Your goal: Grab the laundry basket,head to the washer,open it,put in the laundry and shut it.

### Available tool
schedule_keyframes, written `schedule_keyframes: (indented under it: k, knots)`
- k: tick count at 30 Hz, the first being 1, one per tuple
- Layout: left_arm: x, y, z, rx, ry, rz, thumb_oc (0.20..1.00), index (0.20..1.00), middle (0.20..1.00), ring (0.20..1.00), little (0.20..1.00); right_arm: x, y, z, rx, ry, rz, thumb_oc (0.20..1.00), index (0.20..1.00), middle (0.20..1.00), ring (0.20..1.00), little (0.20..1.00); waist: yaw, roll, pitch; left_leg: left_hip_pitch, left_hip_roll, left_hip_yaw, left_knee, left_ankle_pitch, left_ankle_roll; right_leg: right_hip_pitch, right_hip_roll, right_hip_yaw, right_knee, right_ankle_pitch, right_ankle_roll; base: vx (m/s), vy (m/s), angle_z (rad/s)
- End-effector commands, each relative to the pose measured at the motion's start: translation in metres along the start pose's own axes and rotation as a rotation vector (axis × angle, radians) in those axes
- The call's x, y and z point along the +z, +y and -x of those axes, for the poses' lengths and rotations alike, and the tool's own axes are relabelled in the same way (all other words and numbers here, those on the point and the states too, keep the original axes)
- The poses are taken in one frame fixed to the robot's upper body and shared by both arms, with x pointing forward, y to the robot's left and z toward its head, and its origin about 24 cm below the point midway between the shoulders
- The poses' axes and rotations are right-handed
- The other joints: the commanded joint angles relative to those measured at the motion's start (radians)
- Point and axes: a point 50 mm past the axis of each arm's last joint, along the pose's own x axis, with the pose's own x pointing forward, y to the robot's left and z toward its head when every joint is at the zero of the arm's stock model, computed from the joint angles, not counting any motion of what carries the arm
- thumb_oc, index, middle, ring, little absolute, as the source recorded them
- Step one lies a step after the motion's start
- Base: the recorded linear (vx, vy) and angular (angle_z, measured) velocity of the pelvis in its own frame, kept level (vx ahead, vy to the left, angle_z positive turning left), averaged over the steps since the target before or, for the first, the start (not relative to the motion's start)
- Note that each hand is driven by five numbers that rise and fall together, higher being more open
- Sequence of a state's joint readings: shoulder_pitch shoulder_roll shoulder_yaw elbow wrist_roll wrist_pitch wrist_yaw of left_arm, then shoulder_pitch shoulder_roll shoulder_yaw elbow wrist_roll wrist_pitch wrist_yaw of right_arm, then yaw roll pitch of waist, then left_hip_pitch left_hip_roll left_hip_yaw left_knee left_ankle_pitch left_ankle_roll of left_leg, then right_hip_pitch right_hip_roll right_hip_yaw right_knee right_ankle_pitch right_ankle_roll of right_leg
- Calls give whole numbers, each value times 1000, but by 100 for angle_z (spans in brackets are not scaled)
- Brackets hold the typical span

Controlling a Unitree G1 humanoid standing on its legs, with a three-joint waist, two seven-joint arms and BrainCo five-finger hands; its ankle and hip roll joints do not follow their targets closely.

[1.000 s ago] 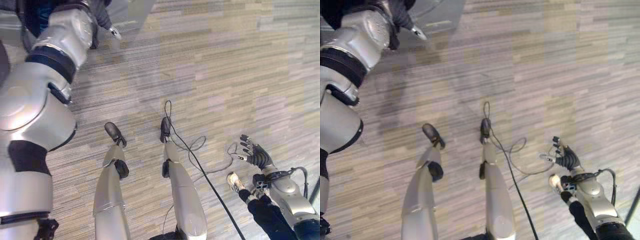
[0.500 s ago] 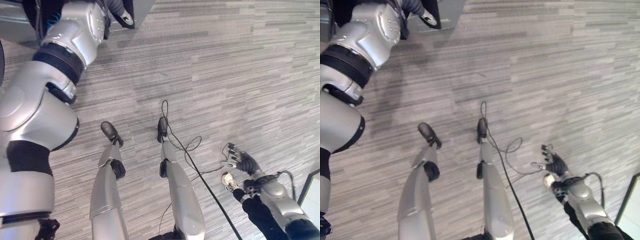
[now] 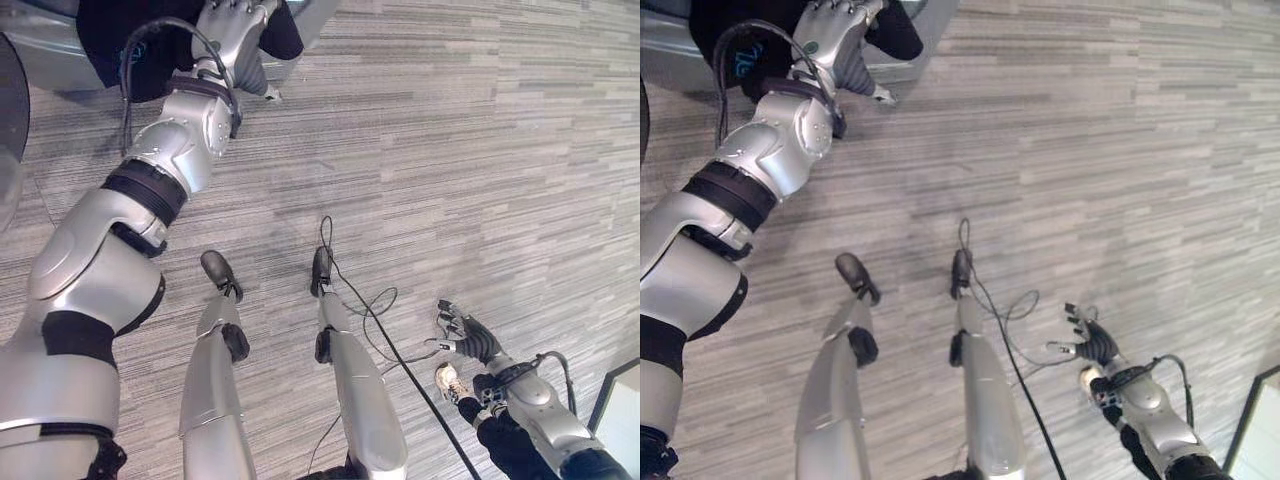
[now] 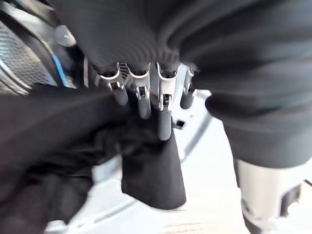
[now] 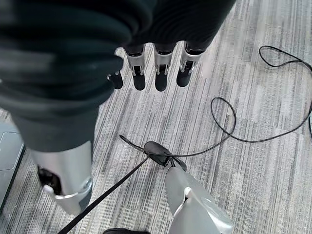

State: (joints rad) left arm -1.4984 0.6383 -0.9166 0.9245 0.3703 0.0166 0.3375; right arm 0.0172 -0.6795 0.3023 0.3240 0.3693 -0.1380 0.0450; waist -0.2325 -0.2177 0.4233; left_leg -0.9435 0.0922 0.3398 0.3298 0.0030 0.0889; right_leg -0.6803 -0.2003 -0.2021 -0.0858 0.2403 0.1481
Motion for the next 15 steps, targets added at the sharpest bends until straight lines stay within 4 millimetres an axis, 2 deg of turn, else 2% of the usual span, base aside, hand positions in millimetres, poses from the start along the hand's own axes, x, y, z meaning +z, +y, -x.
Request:
schedule_keyframes:
  k: [1, 4, 6, 8, 9, 11, 15]
  knots:
    - [-2, -9, 6, -60, -20, 51, 1000, 1000, 1000, 1000, 1000, -20, -28, 18, -113, 88, 18, 1000, 1000, 1000, 1000, 1000, 31, 40, -21, 123, 29, -2, -161, -39, -119, 171, -30, 12, 58, -163, 95, 15, -1, 10]
    - [-9, -20, 17, -118, -17, 75, 1000, 1000, 1000, 1000, 1000, -26, -25, 19, -109, 118, 6, 1000, 1000, 1000, 1000, 1000, 40, 44, -22, 126, 27, -2, -163, -39, -117, 178, -31, 8, 59, -165, 94, 0, 0, 0]
    - [-21, -39, 36, -112, 35, 210, 1000, 1000, 1000, 1000, 1000, -35, -17, 19, -89, 147, -8, 1000, 1000, 1000, 1000, 1000, 56, 46, -25, 134, 21, -3, -157, -44, -114, 191, -34, 3, 65, -170, 91, 0, 0, 0]
    - [-27, -49, 51, -54, 76, 339, 1000, 1000, 1000, 1000, 1000, -37, -8, 17, -73, 144, -27, 1000, 1000, 1000, 1000, 1000, 68, 45, -25, 139, 18, -4, -151, -46, -113, 202, -36, -4, 67, -174, 86, 8, -8, 3]
    - [-32, -63, 66, -46, 130, 429, 1000, 1000, 1000, 1000, 1000, -38, -3, 16, -65, 142, -36, 1000, 1000, 1000, 1000, 1000, 70, 46, -29, 145, 16, -5, -150, -48, -112, 210, -36, -8, 69, -176, 84, 17, -15, 8]
    - [-27, -87, 93, -54, 164, 585, 1000, 1000, 1000, 1000, 1000, -43, 7, 14, -62, 149, -57, 1000, 1000, 1000, 1000, 1000, 87, 47, -32, 155, 9, -7, -145, -51, -111, 229, -39, -18, 71, -177, 82, 25, -5, 8]
    - [-10, -119, 145, -117, 210, 815, 1000, 1000, 1000, 1000, 1000, -52, 21, 13, -68, 179, -102, 1000, 1000, 1000, 1000, 1000, 108, 58, -54, 193, -4, -11, -136, -65, -104, 275, -46, -28, 77, -181, 81, 42, 28, 4]
